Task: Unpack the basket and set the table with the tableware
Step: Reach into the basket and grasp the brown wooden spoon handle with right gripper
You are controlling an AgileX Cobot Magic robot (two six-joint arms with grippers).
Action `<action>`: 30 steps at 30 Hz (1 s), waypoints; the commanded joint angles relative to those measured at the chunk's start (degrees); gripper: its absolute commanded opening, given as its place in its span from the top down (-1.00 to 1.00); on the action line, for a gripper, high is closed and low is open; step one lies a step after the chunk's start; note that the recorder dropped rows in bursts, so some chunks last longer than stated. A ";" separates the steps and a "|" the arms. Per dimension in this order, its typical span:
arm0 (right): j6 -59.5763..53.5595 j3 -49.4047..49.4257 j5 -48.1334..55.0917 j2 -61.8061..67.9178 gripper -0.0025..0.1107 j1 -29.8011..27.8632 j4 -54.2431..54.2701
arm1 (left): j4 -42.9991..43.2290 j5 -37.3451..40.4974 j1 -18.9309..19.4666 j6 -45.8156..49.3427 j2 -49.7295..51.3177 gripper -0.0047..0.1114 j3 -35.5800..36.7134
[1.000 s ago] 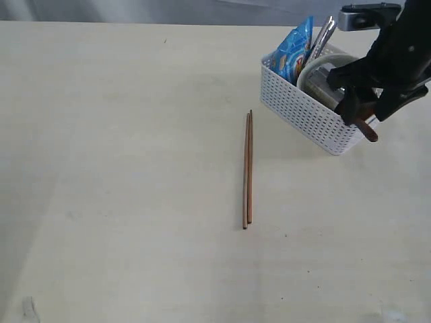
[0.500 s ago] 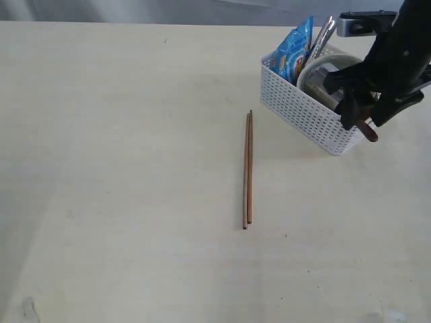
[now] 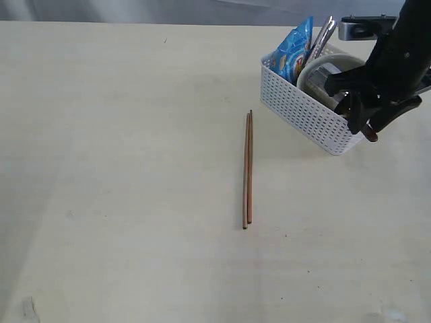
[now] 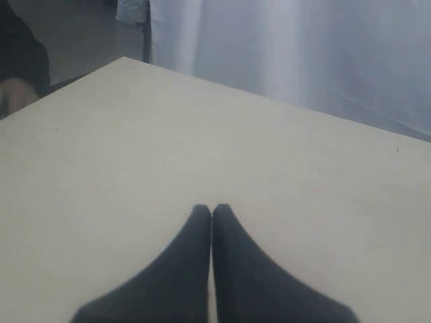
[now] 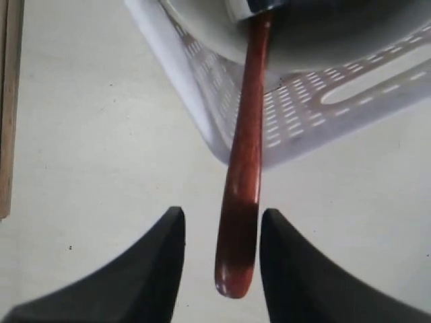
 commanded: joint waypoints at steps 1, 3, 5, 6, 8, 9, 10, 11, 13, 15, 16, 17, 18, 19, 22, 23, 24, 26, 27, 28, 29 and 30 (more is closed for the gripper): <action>0.53 0.15 0.67 0.05 0.30 -0.06 -0.57 | 0.16 -0.45 -0.27 0.17 -0.19 0.91 0.10; 0.53 0.15 0.67 0.05 0.30 -0.06 -0.57 | 0.16 -0.45 -0.27 0.17 -0.19 0.91 0.10; 0.53 0.15 0.67 0.05 0.30 -0.06 -0.68 | 0.16 -0.45 -0.27 0.17 -0.19 0.91 0.10; 0.78 0.15 0.67 0.05 0.30 -0.06 -0.80 | 0.16 -0.45 -0.27 0.17 -0.19 0.91 0.10; 1.63 0.15 0.67 0.05 0.30 -0.06 -1.08 | 0.16 -0.45 -0.27 0.17 -0.19 0.91 0.10; 2.29 0.15 1.02 0.05 0.30 -0.06 -1.38 | 0.16 -0.45 -0.27 0.17 -0.19 0.91 0.10; 2.64 0.15 1.07 0.05 0.30 -0.06 -1.49 | 0.16 -0.45 -0.27 0.17 -0.19 0.91 0.10; 2.81 0.15 1.07 0.05 0.30 -0.06 -1.74 | 0.16 -0.45 -0.27 0.17 -0.19 0.91 0.10; 2.96 0.15 1.07 0.05 0.30 -0.06 -1.86 | 0.16 -0.45 -0.27 0.17 -0.19 0.91 0.10; 3.10 0.15 1.07 0.05 0.30 -0.06 -1.86 | 0.16 -0.45 -0.27 0.17 -0.19 0.91 0.10; 3.10 0.15 1.07 0.05 0.30 -0.06 -1.86 | 0.16 -0.45 -0.27 0.17 -0.19 0.91 0.10; 3.10 0.15 1.07 0.05 0.30 -0.06 -1.86 | 0.16 -0.45 -0.27 0.17 -0.19 0.91 0.10; 3.10 0.15 1.07 0.05 0.30 -0.06 -1.86 | 0.16 -0.45 -0.27 0.17 -0.19 0.91 0.10; 3.10 0.15 1.07 0.05 0.30 -0.06 -1.86 | 0.16 -0.45 -0.27 0.17 -0.19 0.91 0.10; 3.07 0.69 1.07 0.05 0.30 -0.06 -1.69 | 0.16 -0.45 -0.27 0.17 -0.19 0.91 0.10; 3.07 1.11 1.07 0.05 0.30 -0.06 -1.69 | 0.16 -0.45 -0.27 0.17 -0.19 0.91 0.10; 3.07 1.65 1.07 0.05 0.30 -0.06 -1.69 | 0.16 -0.45 -0.27 0.17 -0.19 0.91 0.10; 3.07 2.29 1.07 0.40 0.30 -0.06 -1.69 | 0.16 -0.45 -0.27 0.17 -0.19 0.91 0.10; 3.07 2.32 1.07 0.53 0.30 -0.06 -1.69 | 0.16 -0.45 -0.27 0.17 -0.19 0.91 0.10; 3.07 2.32 1.05 0.56 0.30 -0.06 -1.69 | 0.16 -0.45 -0.27 0.17 -0.19 0.91 0.10; 3.07 2.32 0.73 0.56 0.30 -0.06 -1.69 | 0.16 -0.45 -0.27 0.17 -0.19 0.91 0.10; 3.18 2.32 0.28 0.56 0.30 -0.06 -1.69 | 0.16 -0.45 -0.27 0.17 -0.19 0.91 0.10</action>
